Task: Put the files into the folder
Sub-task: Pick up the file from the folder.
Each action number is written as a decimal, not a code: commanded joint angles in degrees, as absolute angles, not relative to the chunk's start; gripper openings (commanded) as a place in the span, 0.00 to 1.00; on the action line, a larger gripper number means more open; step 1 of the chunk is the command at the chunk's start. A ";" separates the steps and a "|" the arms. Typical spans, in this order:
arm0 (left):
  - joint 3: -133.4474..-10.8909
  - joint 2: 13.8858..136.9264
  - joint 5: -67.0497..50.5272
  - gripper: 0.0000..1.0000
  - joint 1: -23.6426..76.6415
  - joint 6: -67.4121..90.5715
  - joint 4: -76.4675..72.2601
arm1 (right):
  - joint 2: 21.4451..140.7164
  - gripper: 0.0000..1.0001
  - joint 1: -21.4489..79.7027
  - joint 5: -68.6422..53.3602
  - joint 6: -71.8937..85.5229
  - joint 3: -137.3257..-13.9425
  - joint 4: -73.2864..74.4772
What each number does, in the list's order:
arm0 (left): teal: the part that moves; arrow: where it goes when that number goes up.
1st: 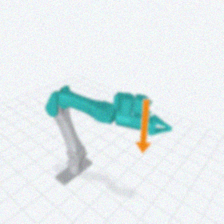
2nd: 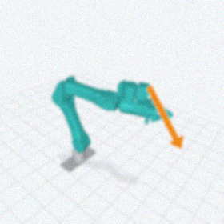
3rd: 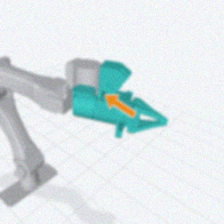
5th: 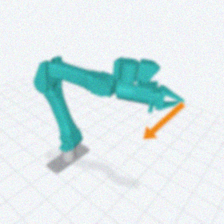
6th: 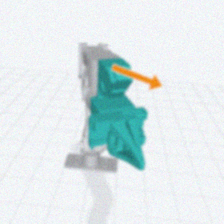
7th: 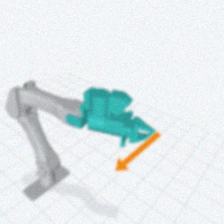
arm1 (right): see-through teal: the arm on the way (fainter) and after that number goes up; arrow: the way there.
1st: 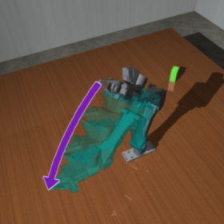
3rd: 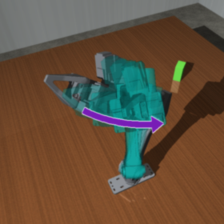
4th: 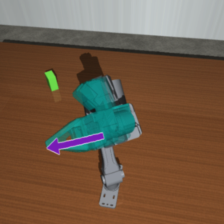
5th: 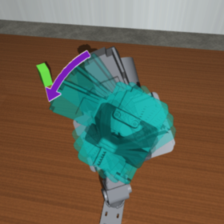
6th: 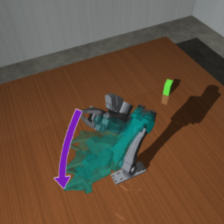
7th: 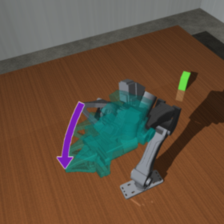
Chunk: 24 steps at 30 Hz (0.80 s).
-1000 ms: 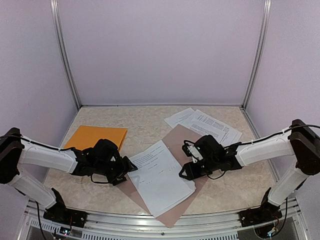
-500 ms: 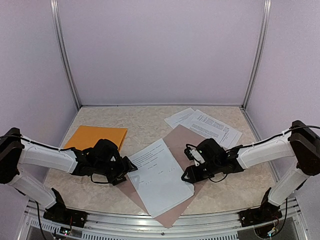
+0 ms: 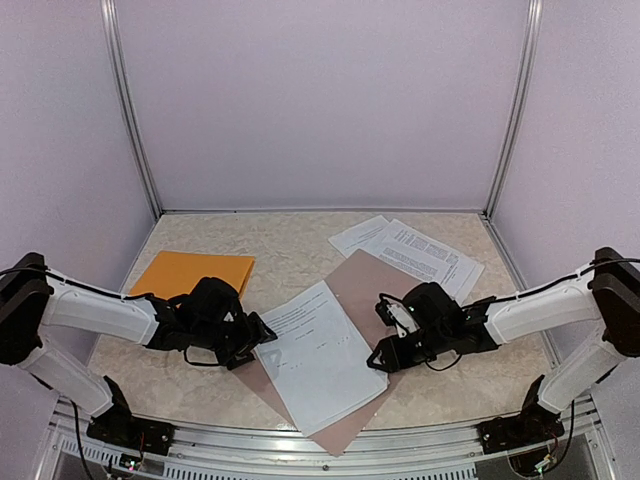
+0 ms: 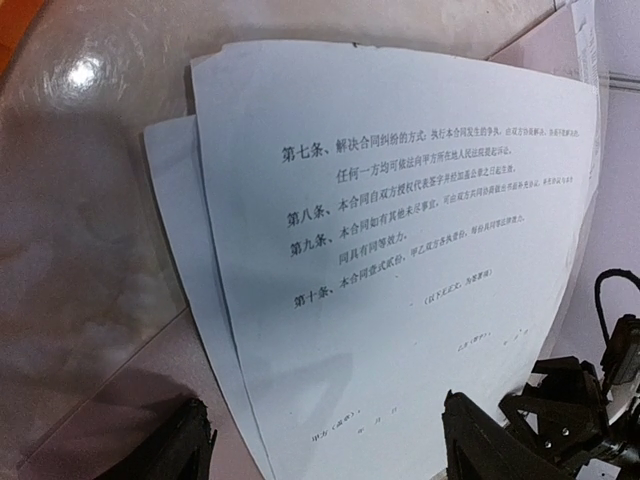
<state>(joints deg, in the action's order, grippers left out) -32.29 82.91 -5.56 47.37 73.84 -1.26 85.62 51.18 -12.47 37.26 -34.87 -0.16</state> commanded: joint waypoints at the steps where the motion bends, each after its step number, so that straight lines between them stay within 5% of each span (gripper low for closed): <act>1: -33.31 83.46 -5.18 0.76 47.72 72.82 -0.96 | 84.55 0.42 50.71 -14.34 38.89 -32.70 -2.61; 10: -33.48 84.77 -5.71 0.76 47.72 72.77 -1.69 | 85.77 0.39 50.91 -18.72 40.77 -30.86 -9.77; 15: -33.16 84.22 -5.32 0.76 47.72 72.90 -1.54 | 86.33 0.25 50.91 -19.94 41.39 -30.83 -11.70; 20: -32.87 83.34 -4.92 0.76 47.59 72.87 -1.30 | 84.56 0.00 50.91 -18.92 41.32 -31.41 -10.45; 24: -32.92 82.86 -5.07 0.76 47.40 72.53 -1.24 | 83.00 0.00 50.92 -18.48 41.48 -31.93 -10.04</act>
<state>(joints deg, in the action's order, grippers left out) -32.64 83.72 -5.61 47.35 73.54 -2.17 85.34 51.18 -19.05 41.50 -31.55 -10.13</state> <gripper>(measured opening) 0.760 0.003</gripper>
